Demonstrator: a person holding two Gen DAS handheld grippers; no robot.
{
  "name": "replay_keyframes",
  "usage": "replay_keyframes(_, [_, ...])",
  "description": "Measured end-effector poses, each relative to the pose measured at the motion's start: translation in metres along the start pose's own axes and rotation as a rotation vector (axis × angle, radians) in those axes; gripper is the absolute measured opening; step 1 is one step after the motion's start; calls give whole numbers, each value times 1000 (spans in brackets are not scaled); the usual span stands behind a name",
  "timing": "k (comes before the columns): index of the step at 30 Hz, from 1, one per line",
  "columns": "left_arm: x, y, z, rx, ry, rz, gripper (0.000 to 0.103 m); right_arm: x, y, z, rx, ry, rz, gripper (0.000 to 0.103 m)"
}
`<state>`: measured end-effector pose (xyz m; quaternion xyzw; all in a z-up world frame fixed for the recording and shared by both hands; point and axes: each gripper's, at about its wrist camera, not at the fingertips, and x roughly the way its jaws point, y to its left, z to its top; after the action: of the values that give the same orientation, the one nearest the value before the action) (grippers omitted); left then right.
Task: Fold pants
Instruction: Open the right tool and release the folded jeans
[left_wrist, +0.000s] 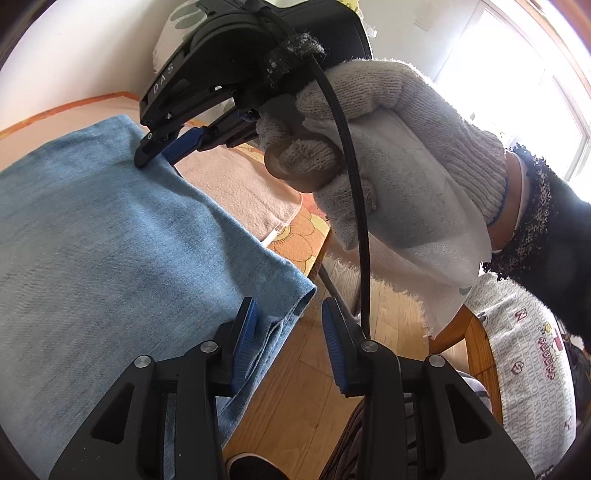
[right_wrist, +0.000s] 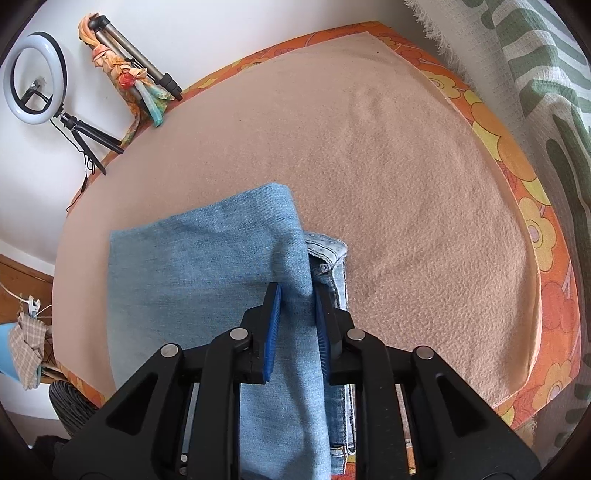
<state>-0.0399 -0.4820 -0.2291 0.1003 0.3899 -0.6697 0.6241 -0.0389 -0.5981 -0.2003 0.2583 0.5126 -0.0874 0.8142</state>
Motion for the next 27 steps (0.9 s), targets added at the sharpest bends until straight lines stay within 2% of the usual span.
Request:
replay_keyframes(2, [-8,-5,-2,1,5,-2,33,-4,-4,-5,3,-9,-7,18])
replay_keyframes(4, [-19,-10,-5,9,-7,6,33,-11,-10,-9,20,-32,-26,31])
replay_keyframes(5, [-26,-11,-6,16,-18,13,33,-16,-13,-10,33,-48,-28,32])
replay_keyframes(6, [-40,-5,-5,21,-29,23,36,-21,-17,-12,45,-57,-14,32])
replay_keyframes(8, [-62,4,-4,24,-46,45,37,-30,-21,-15,50,-70,29,35])
replay_keyframes(10, [-79,10,-5,11,-68,68,37,-41,-20,-18,23,-94,57,50])
replay_keyframes(13, [-107,30,-8,-60,-116,68,39,-56,-16,-24,-18,-153,93,70])
replay_keyframes(16, [-125,45,-14,-111,-154,122,41,-63,-14,-30,-52,-187,139,80])
replay_keyframes(19, [-143,67,-16,-141,-157,186,42,-60,-15,-35,-58,-184,187,84])
replay_keyframes(21, [-152,85,-18,-198,-146,211,47,-53,-15,-38,-65,-163,212,87])
replay_keyframes(22, [-154,93,-20,-239,-137,211,51,-49,-15,-41,-69,-153,218,88])
replay_keyframes(27, [-159,142,-28,-455,-132,141,52,-24,-15,-47,-83,-95,248,90])
